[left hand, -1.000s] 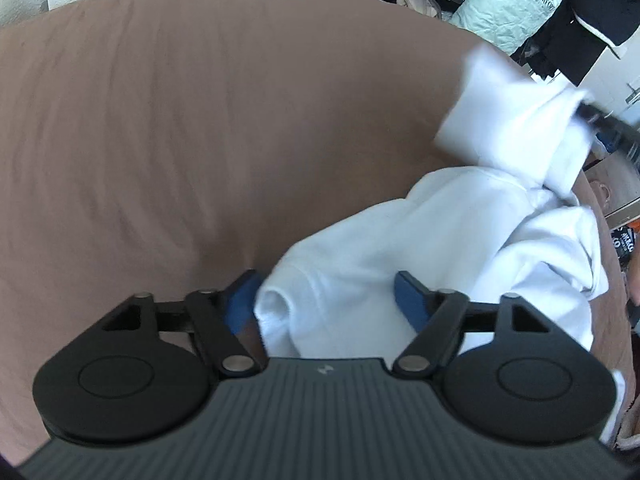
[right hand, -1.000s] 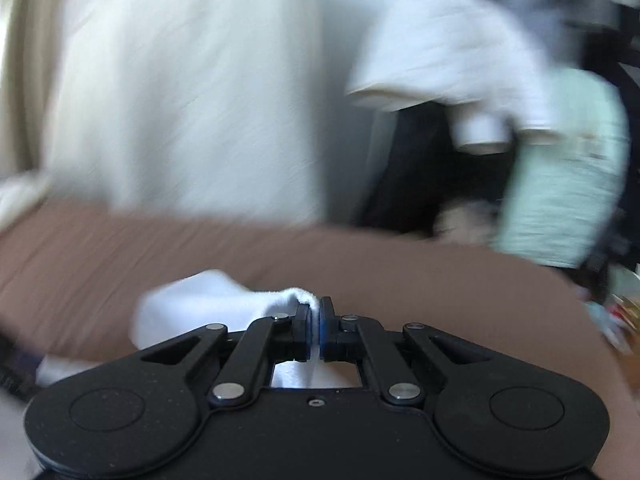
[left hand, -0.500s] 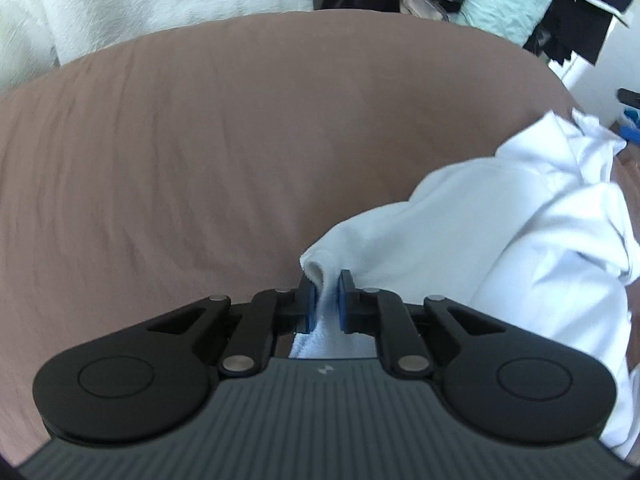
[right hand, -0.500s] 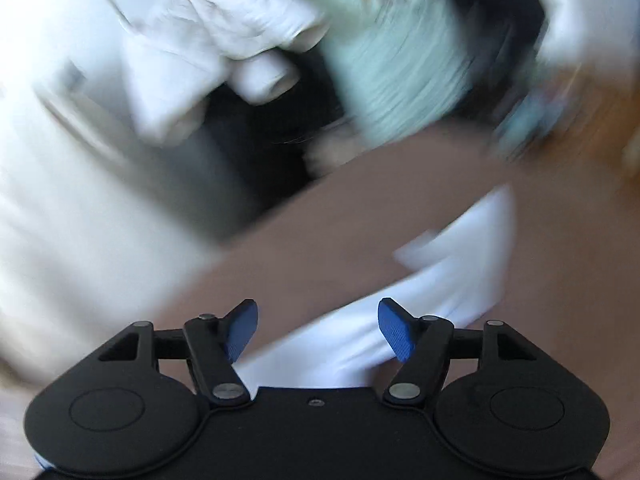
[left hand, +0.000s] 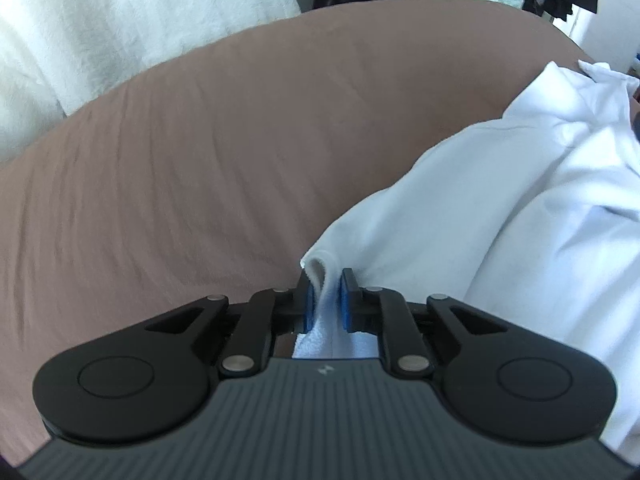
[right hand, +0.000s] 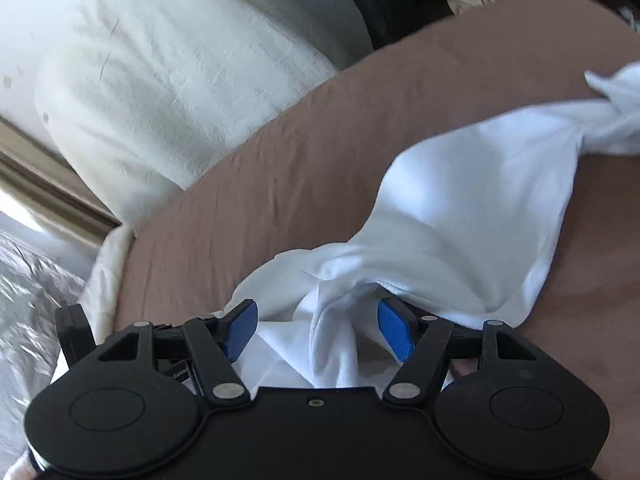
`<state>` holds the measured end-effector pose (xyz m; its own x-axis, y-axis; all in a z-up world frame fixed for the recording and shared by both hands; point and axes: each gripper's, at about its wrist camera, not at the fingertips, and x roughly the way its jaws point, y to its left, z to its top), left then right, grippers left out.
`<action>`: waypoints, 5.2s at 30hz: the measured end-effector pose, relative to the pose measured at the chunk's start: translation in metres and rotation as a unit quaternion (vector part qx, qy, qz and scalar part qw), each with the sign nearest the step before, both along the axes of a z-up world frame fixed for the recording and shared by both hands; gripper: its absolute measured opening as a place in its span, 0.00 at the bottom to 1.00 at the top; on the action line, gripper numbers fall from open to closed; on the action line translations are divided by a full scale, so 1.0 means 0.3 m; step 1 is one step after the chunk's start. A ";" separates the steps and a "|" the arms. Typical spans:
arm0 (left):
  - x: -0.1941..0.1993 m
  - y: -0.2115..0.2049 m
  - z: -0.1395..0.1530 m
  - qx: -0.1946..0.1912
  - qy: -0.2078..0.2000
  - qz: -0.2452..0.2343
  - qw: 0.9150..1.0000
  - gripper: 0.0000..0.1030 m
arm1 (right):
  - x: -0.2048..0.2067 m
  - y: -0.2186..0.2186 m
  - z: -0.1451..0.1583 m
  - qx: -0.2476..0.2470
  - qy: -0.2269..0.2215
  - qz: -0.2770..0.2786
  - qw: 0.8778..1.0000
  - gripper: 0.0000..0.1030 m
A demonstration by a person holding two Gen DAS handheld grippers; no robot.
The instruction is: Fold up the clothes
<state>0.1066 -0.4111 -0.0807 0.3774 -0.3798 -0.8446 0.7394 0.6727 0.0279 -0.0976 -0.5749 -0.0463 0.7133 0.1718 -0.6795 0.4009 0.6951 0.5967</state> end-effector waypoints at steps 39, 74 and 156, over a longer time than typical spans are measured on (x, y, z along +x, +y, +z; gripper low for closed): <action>0.324 0.600 0.143 0.087 -0.208 0.207 0.952 0.20 | 0.343 0.252 0.238 -0.366 -0.077 0.100 0.922 0.58; -0.022 0.792 0.051 -0.073 -0.078 0.199 0.974 0.46 | 0.095 -0.199 -0.047 -0.385 0.015 -0.149 0.911 0.32; -0.421 1.229 0.170 -0.141 -0.006 0.219 0.965 0.03 | -0.221 1.005 0.196 -0.295 -0.037 0.235 0.925 0.50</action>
